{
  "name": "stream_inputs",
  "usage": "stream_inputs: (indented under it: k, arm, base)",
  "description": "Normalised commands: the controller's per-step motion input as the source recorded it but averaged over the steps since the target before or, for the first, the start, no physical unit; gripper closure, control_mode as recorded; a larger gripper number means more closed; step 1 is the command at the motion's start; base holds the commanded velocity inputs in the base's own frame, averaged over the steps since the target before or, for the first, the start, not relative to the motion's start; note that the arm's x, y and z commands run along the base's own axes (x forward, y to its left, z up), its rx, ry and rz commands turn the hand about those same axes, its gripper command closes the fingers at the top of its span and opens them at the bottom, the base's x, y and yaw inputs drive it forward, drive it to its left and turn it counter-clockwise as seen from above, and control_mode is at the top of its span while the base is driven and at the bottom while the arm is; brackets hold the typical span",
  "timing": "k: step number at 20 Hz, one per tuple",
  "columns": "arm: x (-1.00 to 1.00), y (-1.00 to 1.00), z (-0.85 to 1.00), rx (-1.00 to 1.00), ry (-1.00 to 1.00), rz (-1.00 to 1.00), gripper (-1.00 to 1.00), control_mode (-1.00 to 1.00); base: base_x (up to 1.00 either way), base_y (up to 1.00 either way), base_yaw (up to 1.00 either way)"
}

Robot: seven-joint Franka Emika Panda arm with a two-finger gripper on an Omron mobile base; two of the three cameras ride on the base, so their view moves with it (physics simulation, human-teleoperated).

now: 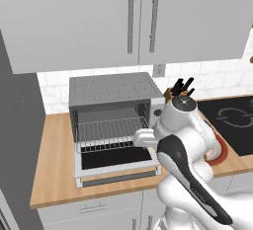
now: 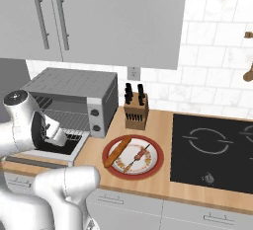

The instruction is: Pick up the kebab skewer and baguette bread, and place them inside the toaster oven. Close the toaster oven door and start by setting the timer.

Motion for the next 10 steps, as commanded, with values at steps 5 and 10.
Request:
stream_inputs:
  k: [5, 10]
  arm:
    - [-0.07, -0.89, 0.05, 0.0, 0.17, -0.1, -1.0, -1.0]
    - [0.09, -0.76, 0.0, -0.02, 0.01, -0.02, -1.0, -1.0]
  base:
    - [0.0, 0.0, 0.0]
    - [0.0, 0.0, 0.0]
